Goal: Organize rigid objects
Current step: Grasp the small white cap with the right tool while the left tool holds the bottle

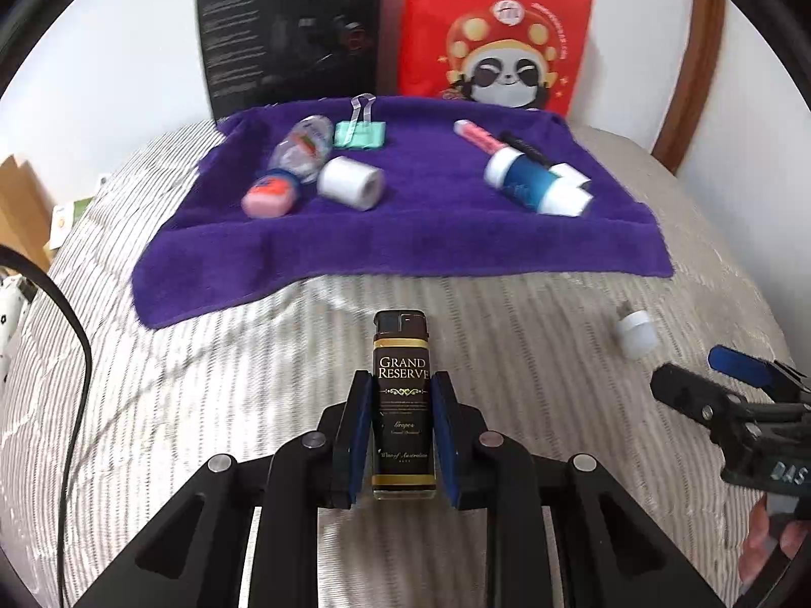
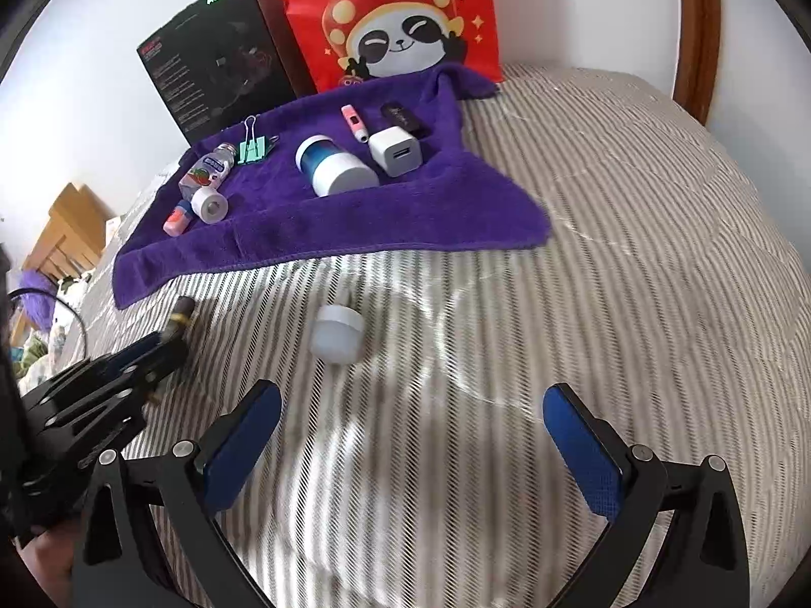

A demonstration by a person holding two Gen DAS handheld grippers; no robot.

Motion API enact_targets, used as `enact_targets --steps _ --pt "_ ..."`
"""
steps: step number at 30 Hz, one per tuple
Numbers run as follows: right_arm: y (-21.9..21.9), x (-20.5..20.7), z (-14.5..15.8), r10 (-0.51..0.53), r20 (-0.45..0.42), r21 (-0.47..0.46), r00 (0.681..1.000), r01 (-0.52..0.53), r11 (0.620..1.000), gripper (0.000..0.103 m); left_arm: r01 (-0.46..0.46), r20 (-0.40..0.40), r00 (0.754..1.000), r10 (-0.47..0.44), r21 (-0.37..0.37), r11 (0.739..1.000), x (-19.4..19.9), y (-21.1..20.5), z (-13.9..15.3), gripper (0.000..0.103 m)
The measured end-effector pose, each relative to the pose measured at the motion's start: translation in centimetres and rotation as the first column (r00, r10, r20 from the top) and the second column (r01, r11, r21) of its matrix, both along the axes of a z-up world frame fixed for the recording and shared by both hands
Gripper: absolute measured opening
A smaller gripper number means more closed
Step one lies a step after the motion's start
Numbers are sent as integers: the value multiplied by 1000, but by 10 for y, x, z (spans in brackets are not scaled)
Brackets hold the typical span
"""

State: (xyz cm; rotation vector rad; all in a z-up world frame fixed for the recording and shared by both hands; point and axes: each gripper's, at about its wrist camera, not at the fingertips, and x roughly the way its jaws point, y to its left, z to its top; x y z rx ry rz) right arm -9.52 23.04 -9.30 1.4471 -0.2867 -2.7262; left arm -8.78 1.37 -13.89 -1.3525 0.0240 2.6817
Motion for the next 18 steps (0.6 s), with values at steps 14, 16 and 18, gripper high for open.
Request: enact_targets --steps 14,16,18 --pt "-29 -14 -5 -37 -45 97 998 41 994 72 -2 -11 1000 2 56 998 8 -32 -6 22" --pt "-30 -13 -5 -50 -59 120 997 57 991 60 2 -14 1000 -1 53 999 8 -31 -6 22" --pt "-34 -14 -5 -47 -68 148 997 57 987 54 6 -21 1000 -5 53 999 9 -31 -6 22"
